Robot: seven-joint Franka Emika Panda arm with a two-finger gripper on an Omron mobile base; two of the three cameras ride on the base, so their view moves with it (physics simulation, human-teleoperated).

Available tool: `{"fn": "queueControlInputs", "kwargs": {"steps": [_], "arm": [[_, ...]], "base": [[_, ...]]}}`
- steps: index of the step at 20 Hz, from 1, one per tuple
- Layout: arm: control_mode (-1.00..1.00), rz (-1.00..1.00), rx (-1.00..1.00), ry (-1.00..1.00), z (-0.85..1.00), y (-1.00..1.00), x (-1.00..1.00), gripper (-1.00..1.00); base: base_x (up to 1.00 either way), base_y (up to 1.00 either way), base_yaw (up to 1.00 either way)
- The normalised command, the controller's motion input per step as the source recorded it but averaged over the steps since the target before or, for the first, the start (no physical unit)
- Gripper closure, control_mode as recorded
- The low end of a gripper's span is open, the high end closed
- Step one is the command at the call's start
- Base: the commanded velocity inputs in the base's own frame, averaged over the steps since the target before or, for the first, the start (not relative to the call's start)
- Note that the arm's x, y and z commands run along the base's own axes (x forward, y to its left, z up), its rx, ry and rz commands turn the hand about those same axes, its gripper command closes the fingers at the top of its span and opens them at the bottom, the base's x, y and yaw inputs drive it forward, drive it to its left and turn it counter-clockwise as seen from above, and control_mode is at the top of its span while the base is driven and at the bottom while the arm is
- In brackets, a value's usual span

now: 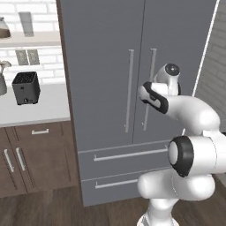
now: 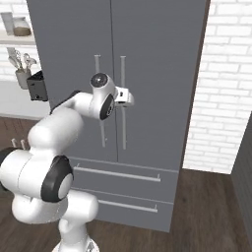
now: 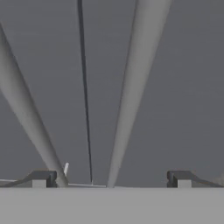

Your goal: Take the strawberry from the fridge and place it on top of the pancake, located on the dining counter.

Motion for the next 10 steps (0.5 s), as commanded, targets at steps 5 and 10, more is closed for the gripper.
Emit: {"fn": "queueControlInputs", "kwargs": {"steps": [5,10], "arm": [[-1.00,0.00,0.00,0.00,-0.22,-0.13,0.56,-1.00],[-1.00,0.00,0.00,0.00,-0.24,-0.12,0.55,-1.00]], "base": [[0.00,0.00,0.00],[0.00,0.00,0.00]]}}
